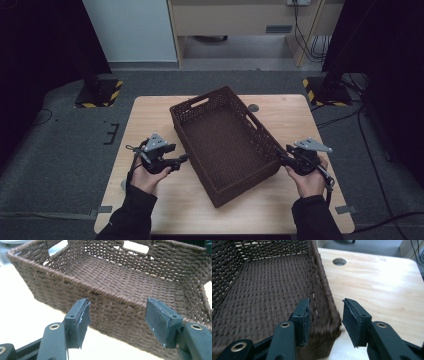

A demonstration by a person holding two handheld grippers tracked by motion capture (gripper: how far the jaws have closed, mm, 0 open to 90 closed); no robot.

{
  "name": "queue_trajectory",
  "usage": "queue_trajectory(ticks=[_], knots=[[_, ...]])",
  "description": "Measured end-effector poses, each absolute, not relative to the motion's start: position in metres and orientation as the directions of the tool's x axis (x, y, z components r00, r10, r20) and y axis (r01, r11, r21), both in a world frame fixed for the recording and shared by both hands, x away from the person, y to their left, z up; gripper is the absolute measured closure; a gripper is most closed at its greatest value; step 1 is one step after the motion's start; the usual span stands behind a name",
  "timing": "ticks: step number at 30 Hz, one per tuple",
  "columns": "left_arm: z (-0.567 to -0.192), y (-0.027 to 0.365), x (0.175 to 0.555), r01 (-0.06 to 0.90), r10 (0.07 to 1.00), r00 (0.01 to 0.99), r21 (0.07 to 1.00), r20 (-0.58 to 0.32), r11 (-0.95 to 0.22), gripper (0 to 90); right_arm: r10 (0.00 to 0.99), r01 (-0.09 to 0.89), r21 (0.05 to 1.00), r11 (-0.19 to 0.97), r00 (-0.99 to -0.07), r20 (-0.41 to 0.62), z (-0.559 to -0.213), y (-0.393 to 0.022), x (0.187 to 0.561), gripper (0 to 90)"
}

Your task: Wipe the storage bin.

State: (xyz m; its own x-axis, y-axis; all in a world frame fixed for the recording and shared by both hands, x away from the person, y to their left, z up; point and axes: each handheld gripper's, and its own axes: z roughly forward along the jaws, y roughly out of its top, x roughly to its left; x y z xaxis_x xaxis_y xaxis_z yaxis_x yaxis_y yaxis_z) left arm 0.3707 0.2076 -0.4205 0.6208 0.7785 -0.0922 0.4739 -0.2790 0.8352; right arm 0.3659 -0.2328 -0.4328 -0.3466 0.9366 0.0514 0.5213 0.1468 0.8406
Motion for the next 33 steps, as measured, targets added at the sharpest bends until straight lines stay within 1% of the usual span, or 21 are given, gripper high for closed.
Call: queue_trajectory(ticks=[3,4,11,15,19,30,31,33], knots=[[-0.422,0.211,0.371,0.480,0.785,0.613,0.831,-0.091,-0.279,34.6,0.941,0.525,0.842,0.125,-0.332,0.067,-0.431,-0.233,0.361,57.7],[-0.423,0.212,0.370,0.483,0.788,0.609,0.830,-0.090,-0.279,34.5,0.943,0.536,0.838,0.101,-0.321,0.091,-0.430,-0.232,0.356,56.0],[-0.425,0.221,0.369,0.493,0.807,0.585,0.827,-0.083,-0.272,34.1,0.957,0.542,0.834,0.103,-0.283,0.066,-0.426,-0.226,0.350,53.8],[-0.424,0.223,0.369,0.489,0.809,0.581,0.831,-0.084,-0.265,34.2,0.959,0.560,0.824,0.086,-0.270,0.083,-0.426,-0.223,0.345,53.3],[-0.423,0.224,0.369,0.489,0.810,0.579,0.833,-0.088,-0.259,34.3,0.962,0.543,0.837,0.060,-0.256,0.097,-0.432,-0.221,0.346,54.0],[-0.425,0.230,0.372,0.497,0.819,0.566,0.833,-0.097,-0.245,34.4,0.965,0.494,0.867,0.067,-0.252,0.068,-0.439,-0.230,0.364,57.5],[-0.425,0.230,0.372,0.497,0.819,0.565,0.832,-0.096,-0.246,34.3,0.967,0.489,0.869,0.071,-0.249,0.061,-0.439,-0.230,0.366,56.8],[-0.425,0.231,0.373,0.497,0.821,0.563,0.833,-0.096,-0.243,34.2,0.971,0.486,0.870,0.077,-0.236,0.046,-0.439,-0.231,0.367,51.7]])
